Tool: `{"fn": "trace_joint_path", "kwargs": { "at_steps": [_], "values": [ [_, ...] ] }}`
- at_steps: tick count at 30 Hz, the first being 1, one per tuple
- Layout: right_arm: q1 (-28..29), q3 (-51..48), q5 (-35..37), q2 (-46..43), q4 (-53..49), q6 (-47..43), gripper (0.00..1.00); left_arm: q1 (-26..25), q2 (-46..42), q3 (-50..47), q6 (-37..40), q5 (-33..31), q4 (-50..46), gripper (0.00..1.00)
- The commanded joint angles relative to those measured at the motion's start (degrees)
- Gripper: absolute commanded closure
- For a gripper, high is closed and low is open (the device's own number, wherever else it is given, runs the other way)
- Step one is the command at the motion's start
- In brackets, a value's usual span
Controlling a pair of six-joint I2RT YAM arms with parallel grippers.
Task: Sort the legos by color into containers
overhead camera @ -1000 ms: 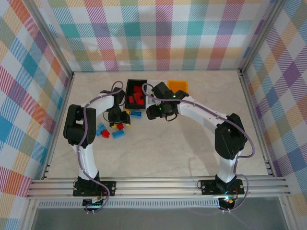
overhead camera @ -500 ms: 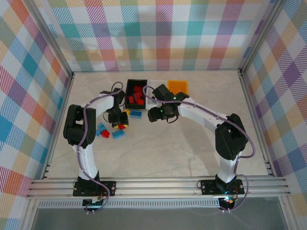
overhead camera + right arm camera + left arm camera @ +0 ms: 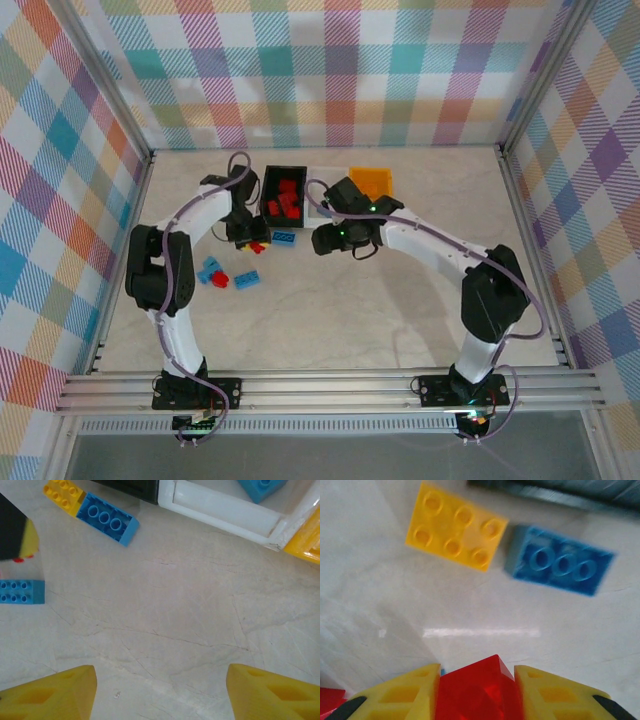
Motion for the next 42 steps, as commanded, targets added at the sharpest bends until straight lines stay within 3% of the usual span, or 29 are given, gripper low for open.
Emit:
{"fn": "trace_joint_path", "kwargs": {
  "at_steps": [1,7,11,17,24,30,35,42],
  "values": [
    [0.4,-4.1,0.8,-5.6,5.6,1.2,0.29,-0.5,-1.2,6.4,-1.0,1.5,-2.4,0.64],
    [0.4,-14.4,-5.8,-12.8,19.6,0.0,0.26,-0.5,8.2,19.7,-2.7,2.3,-1.0,0.63],
    [0.5,-11.9,-10.0,-11.2,14.2,-2.1,0.25,-0.7,15.3,27.9,-3.8,2.2,-0.8,0.58],
    [0.5,-12.5,-11.7,-11.5,15.2,-2.2,0.25,-1.2,23.1,39.3,-3.5,1.8,-3.9,0.47],
    [0.6,-6.8,-15.1,-1.0,13.6,3.6,0.30,-1.2,22.4,41.8,-3.9,4.0,-4.8,0.35],
    [0.6,-1.7,-16.7,10.4,18.5,8.4,0.29,-1.2,11.8,32.8,-2.1,3.3,-4.6,0.30],
    [0.7,2.7,-20.2,17.8,22.5,9.0,0.27,-0.8,-0.7,15.5,-1.1,2.5,-2.6,0.27],
    [1.0,1.6,-20.5,15.9,22.1,8.5,0.27,-1.1,-14.2,-7.2,4.6,-0.5,-4.4,0.25]
  ]
}}
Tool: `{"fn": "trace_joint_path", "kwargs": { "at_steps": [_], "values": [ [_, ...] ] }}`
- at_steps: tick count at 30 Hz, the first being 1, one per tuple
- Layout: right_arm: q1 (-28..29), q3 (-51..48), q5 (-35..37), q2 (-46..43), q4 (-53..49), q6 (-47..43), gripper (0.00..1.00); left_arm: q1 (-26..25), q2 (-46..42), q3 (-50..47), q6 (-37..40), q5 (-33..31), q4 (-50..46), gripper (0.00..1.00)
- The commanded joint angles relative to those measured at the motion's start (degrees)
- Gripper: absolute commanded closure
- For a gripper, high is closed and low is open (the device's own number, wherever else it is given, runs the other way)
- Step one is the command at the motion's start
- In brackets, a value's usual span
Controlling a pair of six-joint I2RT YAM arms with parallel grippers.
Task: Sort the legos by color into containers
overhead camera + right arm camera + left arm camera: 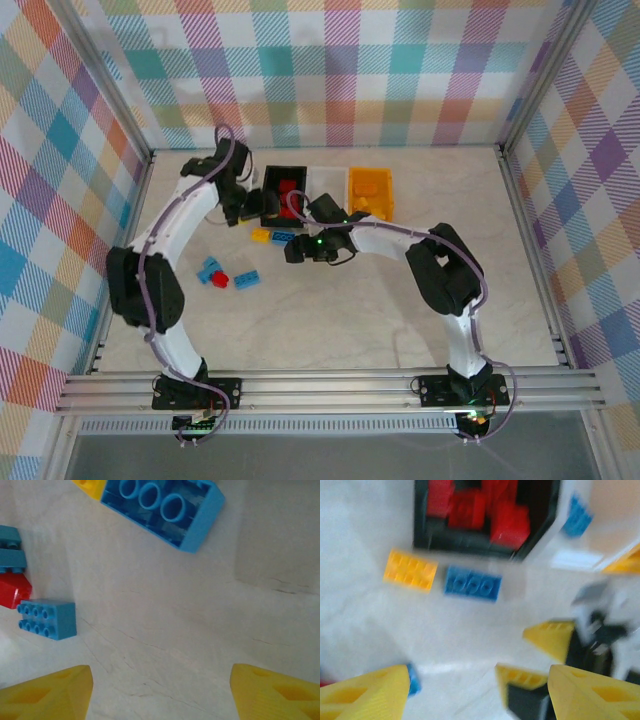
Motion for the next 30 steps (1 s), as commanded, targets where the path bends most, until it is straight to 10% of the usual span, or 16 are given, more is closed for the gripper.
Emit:
{"fn": "trace_joint_path", "kwargs": {
  "at_steps": [1,9,16,30],
  "values": [
    [0.4,-1.5,-1.0,-4.5,1.5,0.3,0.27,-0.6,-3.8,-8.3,5.4,-2.9,-2.3,0.23],
    [0.4,-15.4,3.5,-19.9,5.5,-2.8,0.26,-2.6,-6.7,-16.9,16.8,-2.7,-0.8,0.09],
    [0.4,-21.6,6.4,-28.0,6.3,-2.8,0.25,-6.8,-6.3,-20.4,43.6,-5.5,1.2,0.00],
    [0.4,-23.5,7.0,-30.0,6.2,-1.4,0.25,-6.6,3.3,-24.3,50.7,-17.1,8.8,0.00]
  ]
}}
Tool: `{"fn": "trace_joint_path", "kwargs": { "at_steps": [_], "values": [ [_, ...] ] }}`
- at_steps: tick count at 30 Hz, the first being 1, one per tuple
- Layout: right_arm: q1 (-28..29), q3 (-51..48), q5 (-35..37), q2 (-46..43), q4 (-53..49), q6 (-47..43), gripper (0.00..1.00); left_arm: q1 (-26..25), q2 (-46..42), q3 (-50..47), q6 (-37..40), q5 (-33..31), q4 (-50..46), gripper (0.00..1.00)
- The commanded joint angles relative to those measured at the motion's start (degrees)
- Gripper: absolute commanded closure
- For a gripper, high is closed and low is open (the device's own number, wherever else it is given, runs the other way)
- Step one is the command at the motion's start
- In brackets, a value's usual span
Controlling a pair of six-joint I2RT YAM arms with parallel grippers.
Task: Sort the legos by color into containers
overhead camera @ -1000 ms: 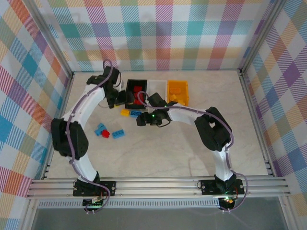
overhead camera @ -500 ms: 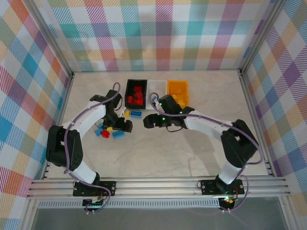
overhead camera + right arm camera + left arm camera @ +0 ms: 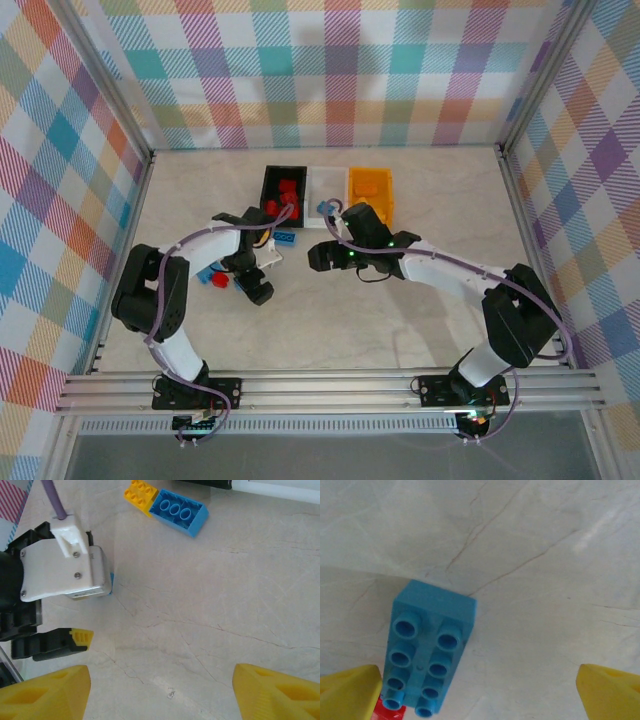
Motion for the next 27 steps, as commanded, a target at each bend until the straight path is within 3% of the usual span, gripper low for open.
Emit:
{"fn": "trace_joint_path", "kwargs": {
  "at_steps": [1,9,13,19,27],
  "values": [
    [0.3,-0.6,0.3,-1.2,1.0,0.8,0.25,0.1,1.9,-0.1,2.3,-2.2,1.6,0.01],
    [0.3,1.1,-0.7,0.9,1.6,1.5,0.25,0.2,4.0,0.2,1.9,-3.4,1.9,0.10],
    [0.3,1.1,-1.3,1.4,2.0,2.5,0.25,0.6,6.1,2.3,1.4,-2.2,0.6,0.31],
    [0.3,0.6,-0.6,0.6,1.5,2.0,0.25,0.8,6.8,3.2,0.5,-2.3,0.3,0.50],
    [0.1,-0.8,1.6,-2.6,-0.1,0.5,0.25,0.9,4.5,6.0,-2.2,3.0,-1.8,0.63]
  ]
}}
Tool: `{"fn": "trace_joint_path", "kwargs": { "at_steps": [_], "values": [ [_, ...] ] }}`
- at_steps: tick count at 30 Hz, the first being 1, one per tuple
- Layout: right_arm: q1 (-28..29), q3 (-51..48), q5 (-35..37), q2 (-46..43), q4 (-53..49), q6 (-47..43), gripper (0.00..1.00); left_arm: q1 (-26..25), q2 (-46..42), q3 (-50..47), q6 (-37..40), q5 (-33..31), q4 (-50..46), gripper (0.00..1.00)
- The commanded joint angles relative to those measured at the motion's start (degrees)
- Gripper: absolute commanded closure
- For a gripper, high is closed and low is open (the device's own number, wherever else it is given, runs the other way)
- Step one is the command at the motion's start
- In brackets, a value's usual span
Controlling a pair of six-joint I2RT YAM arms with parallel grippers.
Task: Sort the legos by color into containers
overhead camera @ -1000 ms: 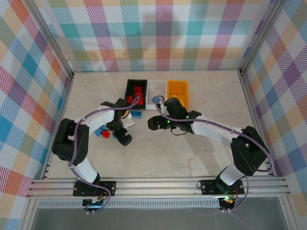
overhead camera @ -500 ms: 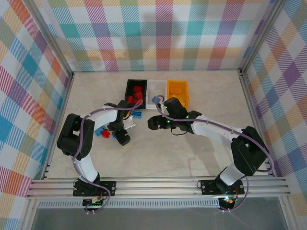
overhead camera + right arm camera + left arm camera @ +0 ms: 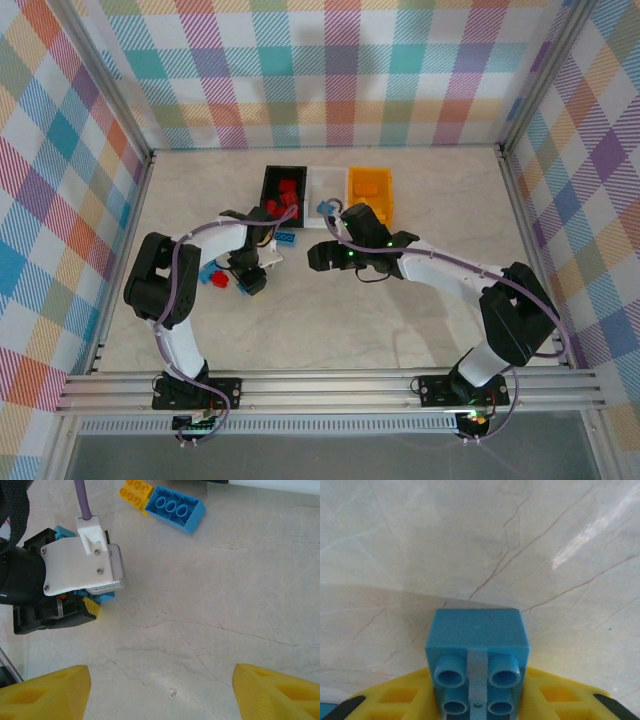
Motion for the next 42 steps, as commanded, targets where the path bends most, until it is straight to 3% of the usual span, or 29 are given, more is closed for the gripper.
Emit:
{"fn": "trace_joint_path", "kwargs": {
  "at_steps": [1,5,13,17,27,32,38,42],
  "values": [
    [-0.1,-1.0,1.5,-3.7,-0.5,-1.1,0.25,0.4,-1.8,3.2,-2.0,5.3,-1.5,0.64],
    [-1.7,-2.9,2.7,-7.3,-1.2,-0.8,0.25,0.4,-5.1,5.6,-6.0,14.8,-1.6,0.72],
    [-7.0,-7.9,3.8,-16.4,-2.7,0.8,0.25,-0.9,-6.1,11.4,-22.7,32.2,7.2,0.71],
    [-8.3,-9.8,3.8,-19.6,-3.4,1.5,0.25,-3.4,-0.7,20.6,-28.0,31.1,10.9,0.71],
    [-8.5,-10.0,3.3,-21.5,-5.7,0.3,0.25,-6.5,20.9,50.9,-26.0,20.2,5.2,0.70],
    [-8.4,-9.5,3.3,-21.2,-5.6,-0.3,0.25,-7.2,29.0,59.9,-25.4,17.4,3.8,0.52],
    [-8.4,-9.3,2.7,-20.6,-6.6,-1.8,0.25,-8.4,30.0,62.9,-25.2,17.5,5.2,0.18],
    [-8.4,-8.1,1.7,-18.1,-7.5,-2.9,0.25,-8.6,26.1,62.1,-25.8,18.1,4.7,0.12]
  ]
}}
